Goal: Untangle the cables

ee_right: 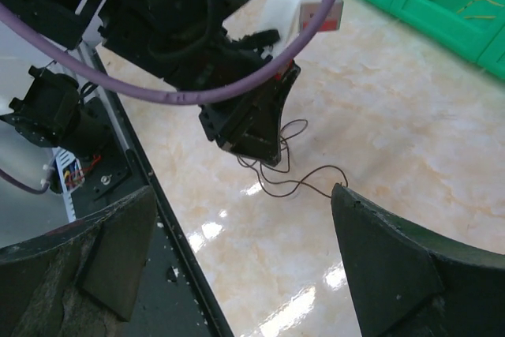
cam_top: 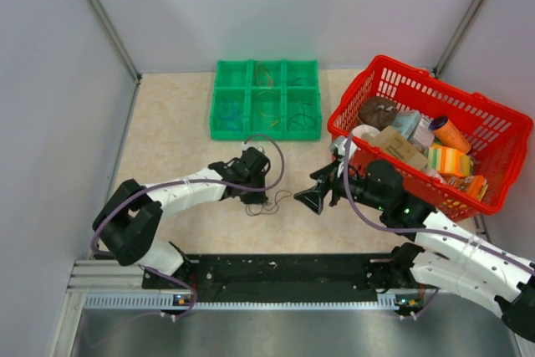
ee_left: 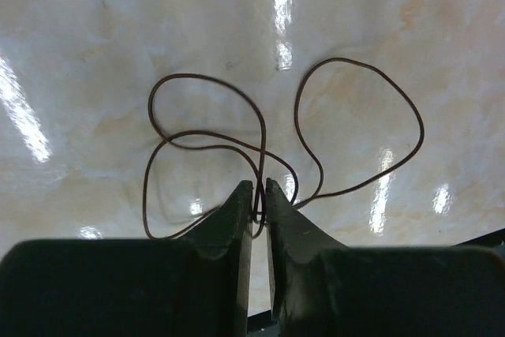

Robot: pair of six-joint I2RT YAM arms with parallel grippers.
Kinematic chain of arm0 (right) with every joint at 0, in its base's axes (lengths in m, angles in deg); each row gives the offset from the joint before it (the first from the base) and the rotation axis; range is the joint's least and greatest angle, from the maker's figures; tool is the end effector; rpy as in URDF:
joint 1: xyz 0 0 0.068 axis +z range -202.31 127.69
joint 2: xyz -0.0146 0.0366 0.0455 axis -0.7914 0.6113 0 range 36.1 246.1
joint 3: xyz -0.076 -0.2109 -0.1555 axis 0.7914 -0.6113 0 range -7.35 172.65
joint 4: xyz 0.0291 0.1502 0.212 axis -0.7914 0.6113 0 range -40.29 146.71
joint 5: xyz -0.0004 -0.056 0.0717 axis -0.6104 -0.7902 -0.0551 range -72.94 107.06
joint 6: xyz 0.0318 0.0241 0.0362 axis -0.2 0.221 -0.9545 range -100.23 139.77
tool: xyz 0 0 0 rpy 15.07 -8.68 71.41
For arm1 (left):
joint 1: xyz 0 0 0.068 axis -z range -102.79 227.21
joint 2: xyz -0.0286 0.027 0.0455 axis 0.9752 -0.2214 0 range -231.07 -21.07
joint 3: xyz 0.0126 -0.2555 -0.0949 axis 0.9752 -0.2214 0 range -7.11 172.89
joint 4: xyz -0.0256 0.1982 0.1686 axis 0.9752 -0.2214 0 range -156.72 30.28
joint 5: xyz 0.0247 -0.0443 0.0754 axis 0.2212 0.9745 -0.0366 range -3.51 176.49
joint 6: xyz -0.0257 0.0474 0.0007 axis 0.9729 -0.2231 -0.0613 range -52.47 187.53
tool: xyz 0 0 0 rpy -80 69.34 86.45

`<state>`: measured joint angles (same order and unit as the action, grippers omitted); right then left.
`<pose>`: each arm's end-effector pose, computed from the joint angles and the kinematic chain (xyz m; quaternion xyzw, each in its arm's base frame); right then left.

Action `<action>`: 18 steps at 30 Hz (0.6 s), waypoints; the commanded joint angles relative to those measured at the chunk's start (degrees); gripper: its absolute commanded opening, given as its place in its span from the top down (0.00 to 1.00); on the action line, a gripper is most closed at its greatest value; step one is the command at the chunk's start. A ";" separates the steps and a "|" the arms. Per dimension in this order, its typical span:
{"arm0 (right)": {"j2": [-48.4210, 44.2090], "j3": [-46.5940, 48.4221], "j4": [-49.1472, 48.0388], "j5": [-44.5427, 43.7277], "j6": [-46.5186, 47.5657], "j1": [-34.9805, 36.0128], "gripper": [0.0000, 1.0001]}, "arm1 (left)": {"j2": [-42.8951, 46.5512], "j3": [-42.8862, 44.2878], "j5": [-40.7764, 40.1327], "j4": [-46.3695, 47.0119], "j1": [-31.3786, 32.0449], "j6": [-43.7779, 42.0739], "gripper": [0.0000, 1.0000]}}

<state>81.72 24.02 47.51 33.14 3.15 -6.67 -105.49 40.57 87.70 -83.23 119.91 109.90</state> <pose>0.1282 0.1453 0.2775 -0.2781 0.7232 0.4151 0.4769 0.2059 -0.1911 0.1827 0.0055 0.9664 -0.1811 0.1822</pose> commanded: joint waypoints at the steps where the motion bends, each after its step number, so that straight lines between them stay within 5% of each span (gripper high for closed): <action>1: -2.03 -0.09 -0.44 -1.49 0.63 0.50 0.09 | -0.92 3.82 -7.26 0.93 4.49 1.93 0.77; 10: -2.38 -0.44 -0.44 -1.49 0.63 0.49 0.09 | 3.03 2.60 -12.11 -0.49 9.59 1.05 0.44; 13: -3.00 -0.35 -0.18 -1.57 0.63 0.50 0.09 | 4.88 1.89 -11.59 -1.18 10.47 -1.58 0.13; 18: -4.66 -0.44 0.61 -2.36 0.71 0.49 0.09 | 2.52 6.19 -9.49 -7.25 11.79 -8.16 0.04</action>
<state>79.23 23.39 49.06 31.72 3.24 -6.67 -102.32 43.21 77.45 -86.38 130.49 107.82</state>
